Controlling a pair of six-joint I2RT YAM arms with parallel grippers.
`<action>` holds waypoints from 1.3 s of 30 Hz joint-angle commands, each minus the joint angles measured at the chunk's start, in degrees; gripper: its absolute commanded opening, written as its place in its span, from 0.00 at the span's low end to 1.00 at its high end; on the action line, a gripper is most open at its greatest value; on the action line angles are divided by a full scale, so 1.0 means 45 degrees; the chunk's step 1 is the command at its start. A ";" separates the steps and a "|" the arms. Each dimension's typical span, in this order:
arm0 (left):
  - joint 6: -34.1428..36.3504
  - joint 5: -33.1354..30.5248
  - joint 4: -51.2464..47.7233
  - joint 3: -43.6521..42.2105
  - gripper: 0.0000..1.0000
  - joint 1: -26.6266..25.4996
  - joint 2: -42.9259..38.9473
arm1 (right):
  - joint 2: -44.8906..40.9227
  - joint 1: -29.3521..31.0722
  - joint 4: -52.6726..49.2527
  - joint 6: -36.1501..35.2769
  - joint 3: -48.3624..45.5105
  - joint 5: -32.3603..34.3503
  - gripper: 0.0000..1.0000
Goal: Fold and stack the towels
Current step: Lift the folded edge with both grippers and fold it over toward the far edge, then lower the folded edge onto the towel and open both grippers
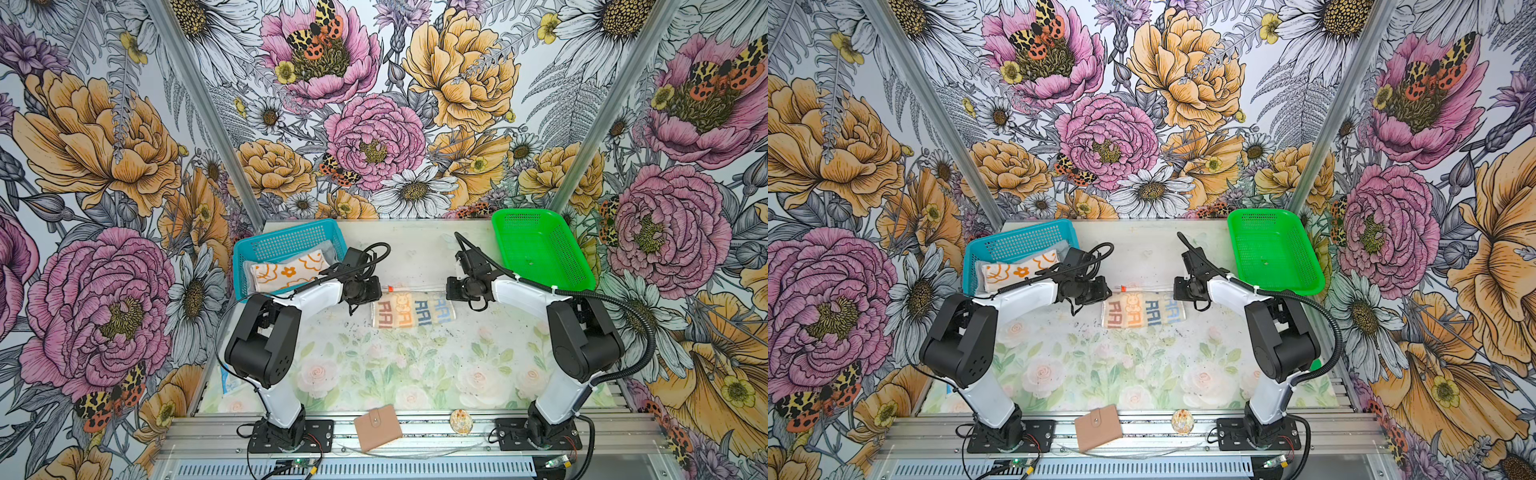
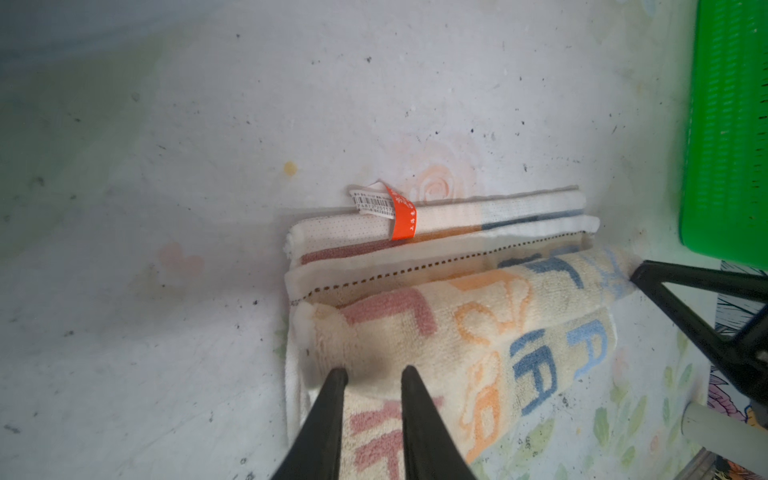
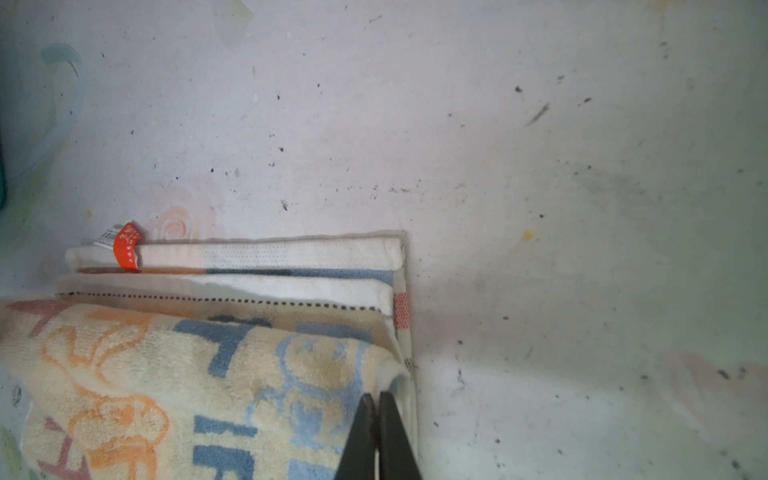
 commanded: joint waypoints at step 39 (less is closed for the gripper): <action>-0.0305 -0.0139 0.2125 -0.1940 0.00 -0.0030 -0.1407 | -0.0596 -0.0061 0.0186 0.0021 0.0006 -0.0524 0.00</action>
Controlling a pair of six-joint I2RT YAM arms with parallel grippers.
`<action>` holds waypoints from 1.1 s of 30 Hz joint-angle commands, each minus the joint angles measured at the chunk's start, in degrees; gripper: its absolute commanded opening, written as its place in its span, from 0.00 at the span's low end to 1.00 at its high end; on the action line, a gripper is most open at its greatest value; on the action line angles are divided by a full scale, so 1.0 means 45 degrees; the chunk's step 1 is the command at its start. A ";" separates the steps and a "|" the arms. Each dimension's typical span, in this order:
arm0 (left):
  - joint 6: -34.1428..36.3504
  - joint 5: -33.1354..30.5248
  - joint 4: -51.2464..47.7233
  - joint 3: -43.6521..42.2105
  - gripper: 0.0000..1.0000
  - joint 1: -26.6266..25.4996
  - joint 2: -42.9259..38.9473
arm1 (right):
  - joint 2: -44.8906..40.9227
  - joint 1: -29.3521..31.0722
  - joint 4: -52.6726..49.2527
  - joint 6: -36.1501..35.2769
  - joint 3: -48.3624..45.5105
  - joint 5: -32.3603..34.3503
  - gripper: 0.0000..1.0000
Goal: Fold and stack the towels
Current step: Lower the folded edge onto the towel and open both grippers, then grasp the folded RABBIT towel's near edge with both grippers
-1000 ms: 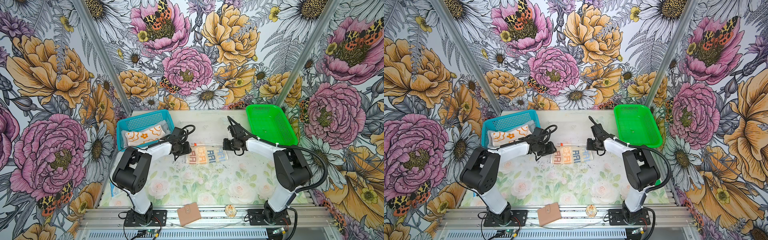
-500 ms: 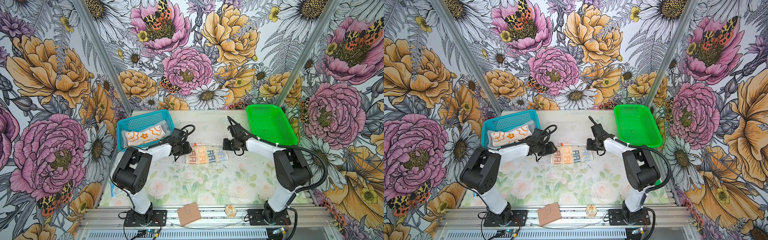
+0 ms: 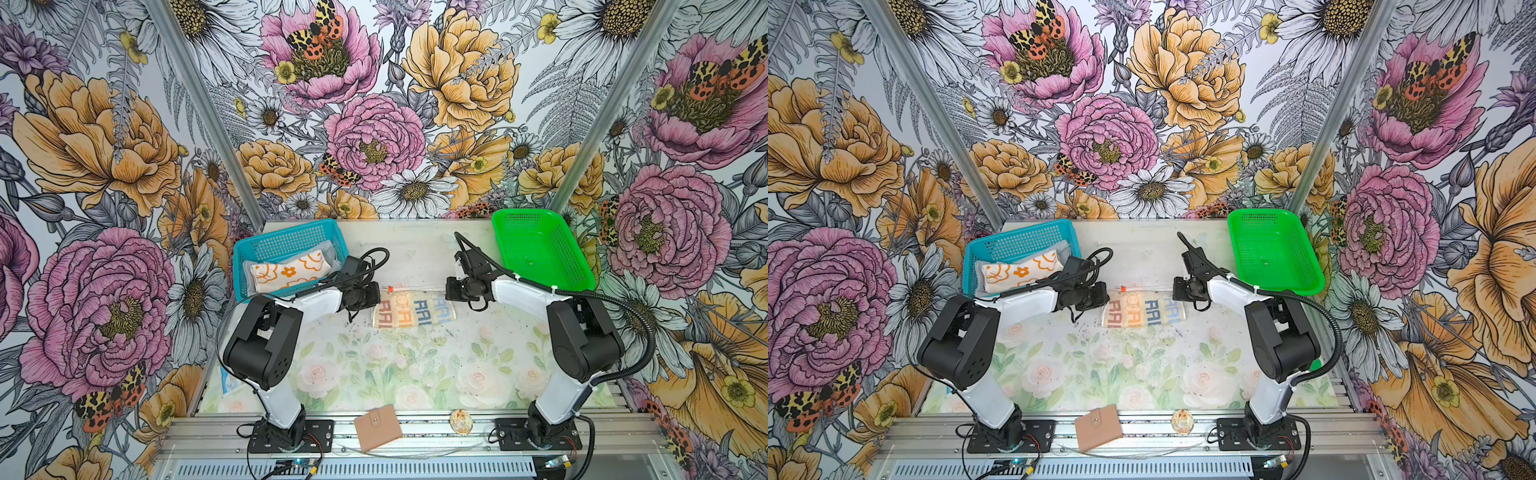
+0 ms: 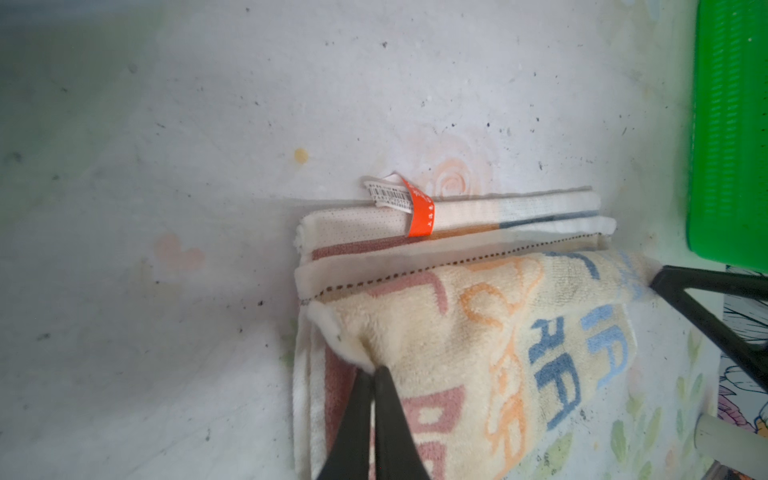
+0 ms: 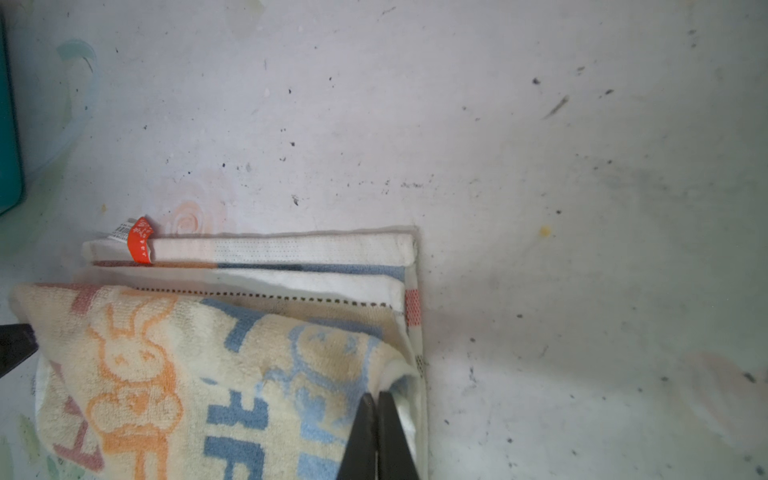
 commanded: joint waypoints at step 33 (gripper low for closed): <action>0.0709 0.0062 0.0019 0.1742 0.04 0.0717 0.1073 | 0.1322 -0.0254 0.0074 -0.0210 0.2019 0.0670 0.00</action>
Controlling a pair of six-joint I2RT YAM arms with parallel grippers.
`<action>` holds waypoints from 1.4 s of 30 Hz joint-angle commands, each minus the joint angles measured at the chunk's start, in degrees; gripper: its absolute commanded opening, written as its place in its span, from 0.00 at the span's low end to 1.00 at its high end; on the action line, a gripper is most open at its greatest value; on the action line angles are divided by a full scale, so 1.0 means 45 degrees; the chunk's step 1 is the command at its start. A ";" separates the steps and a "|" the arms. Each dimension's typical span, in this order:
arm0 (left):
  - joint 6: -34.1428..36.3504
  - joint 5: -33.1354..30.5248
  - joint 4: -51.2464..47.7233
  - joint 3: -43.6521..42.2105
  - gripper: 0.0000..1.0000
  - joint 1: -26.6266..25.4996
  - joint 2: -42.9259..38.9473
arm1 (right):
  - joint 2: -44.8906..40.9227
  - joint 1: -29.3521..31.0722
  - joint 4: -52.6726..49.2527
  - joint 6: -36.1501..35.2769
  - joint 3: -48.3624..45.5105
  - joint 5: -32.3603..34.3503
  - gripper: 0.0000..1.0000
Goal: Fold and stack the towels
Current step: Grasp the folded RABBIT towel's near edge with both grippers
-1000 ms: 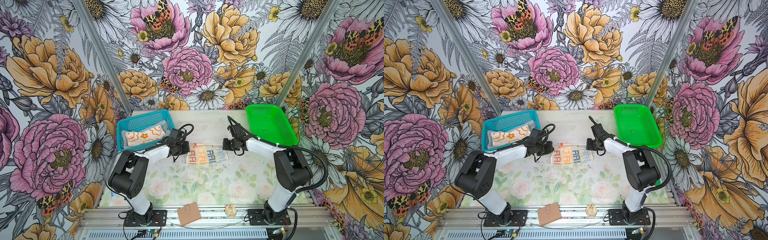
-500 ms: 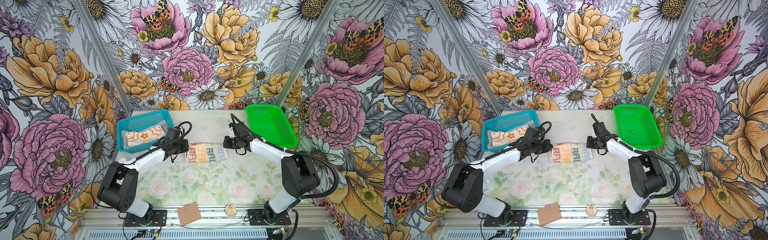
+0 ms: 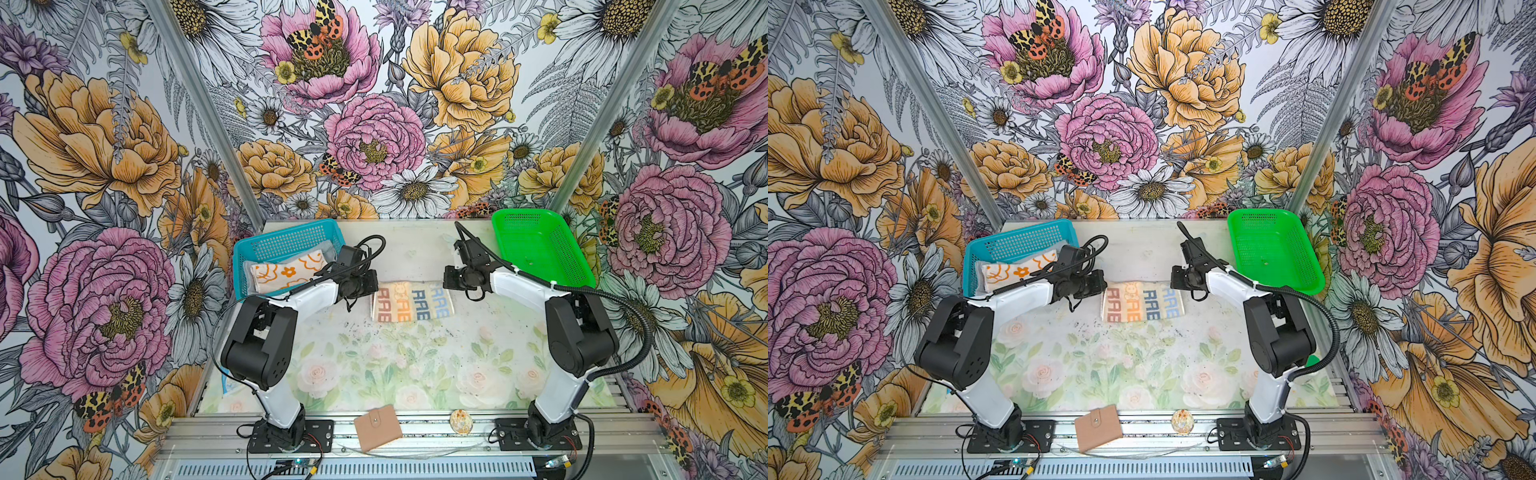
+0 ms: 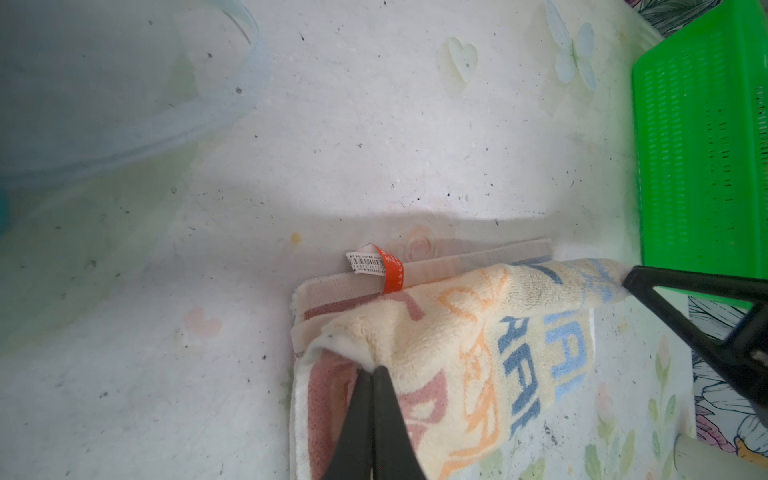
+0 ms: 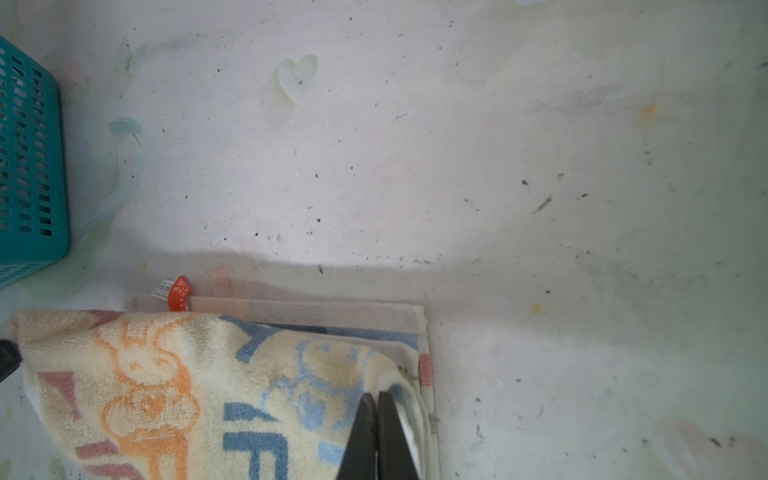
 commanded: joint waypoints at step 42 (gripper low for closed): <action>-0.0868 0.0285 -0.0329 -0.0881 0.60 -0.0806 0.1324 | 0.0491 0.1281 0.1458 0.0947 -0.2068 -0.0474 0.41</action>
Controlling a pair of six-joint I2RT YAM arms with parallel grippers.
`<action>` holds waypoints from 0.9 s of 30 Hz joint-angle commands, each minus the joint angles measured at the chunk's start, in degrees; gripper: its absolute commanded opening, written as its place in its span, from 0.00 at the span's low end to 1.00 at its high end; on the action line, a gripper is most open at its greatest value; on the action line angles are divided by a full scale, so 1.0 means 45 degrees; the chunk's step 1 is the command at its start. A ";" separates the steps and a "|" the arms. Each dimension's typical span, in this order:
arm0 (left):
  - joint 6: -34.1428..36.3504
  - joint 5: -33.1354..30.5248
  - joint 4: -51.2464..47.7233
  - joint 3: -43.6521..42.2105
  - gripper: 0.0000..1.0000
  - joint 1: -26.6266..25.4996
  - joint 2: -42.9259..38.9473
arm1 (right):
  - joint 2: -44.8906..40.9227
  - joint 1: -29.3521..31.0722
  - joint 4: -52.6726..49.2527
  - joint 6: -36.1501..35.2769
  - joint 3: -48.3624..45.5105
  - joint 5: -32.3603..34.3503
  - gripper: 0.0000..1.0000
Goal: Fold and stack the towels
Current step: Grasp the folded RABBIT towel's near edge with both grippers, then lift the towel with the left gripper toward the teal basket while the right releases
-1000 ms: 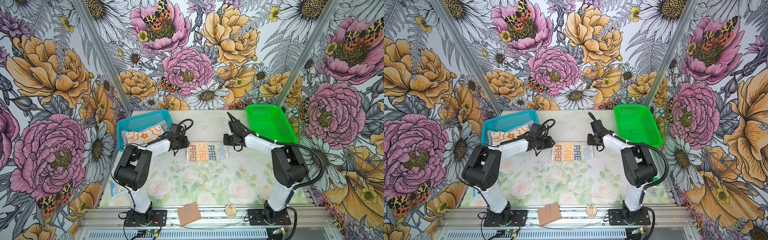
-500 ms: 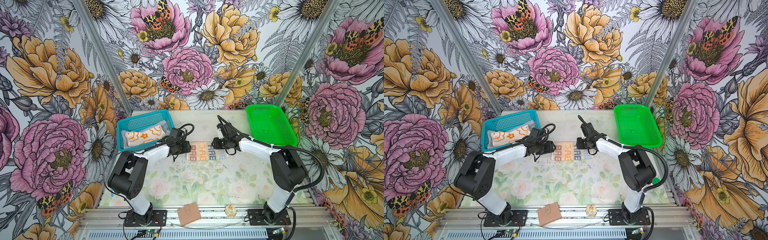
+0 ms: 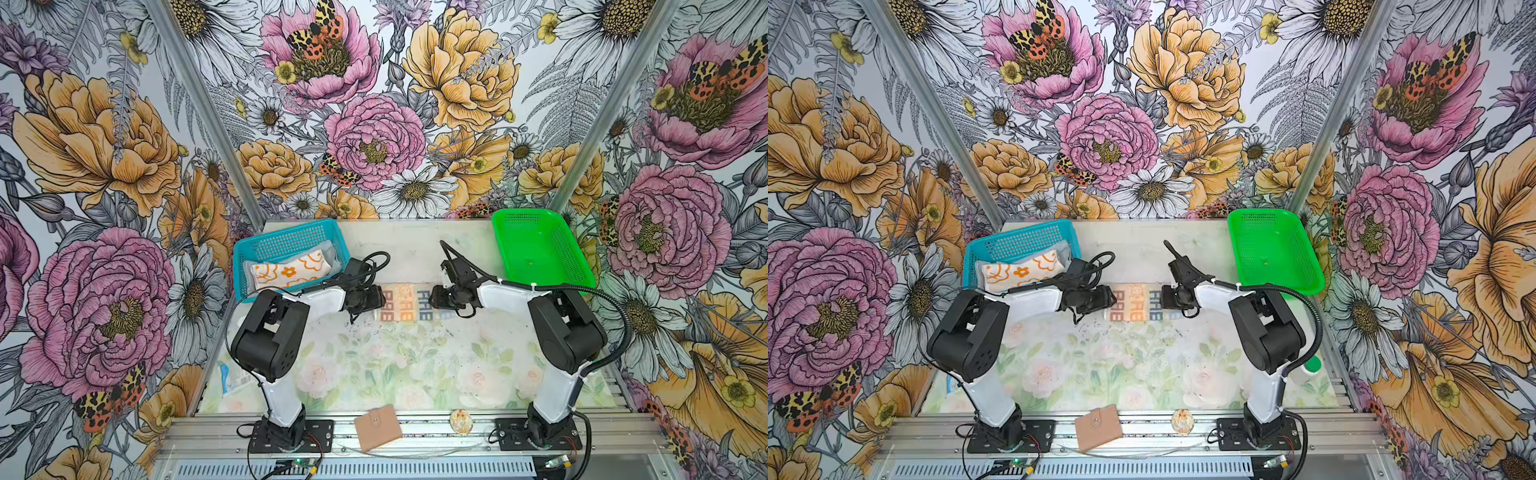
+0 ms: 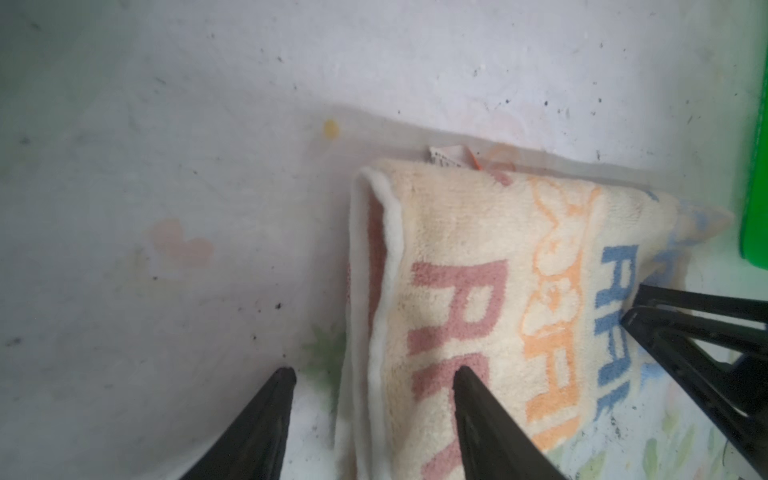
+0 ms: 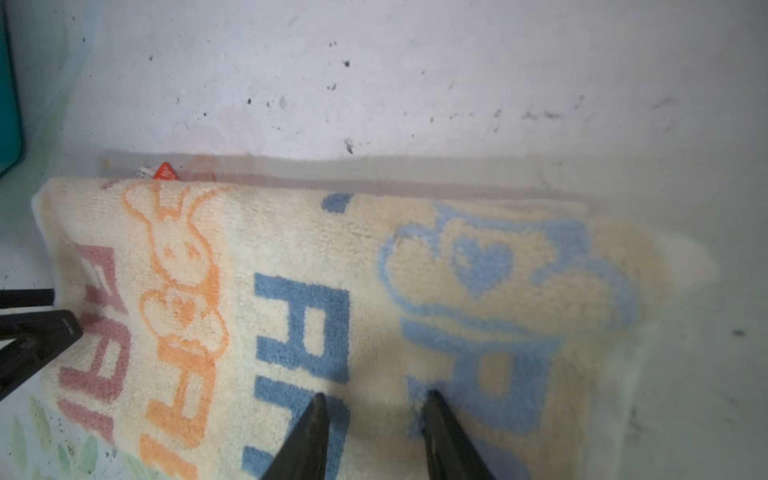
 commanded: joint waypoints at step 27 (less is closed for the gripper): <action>0.3526 -0.3344 -0.9253 0.9228 0.00 0.0486 0.1465 | -0.3678 0.0350 0.7119 -0.1318 -0.3154 -0.2242 0.99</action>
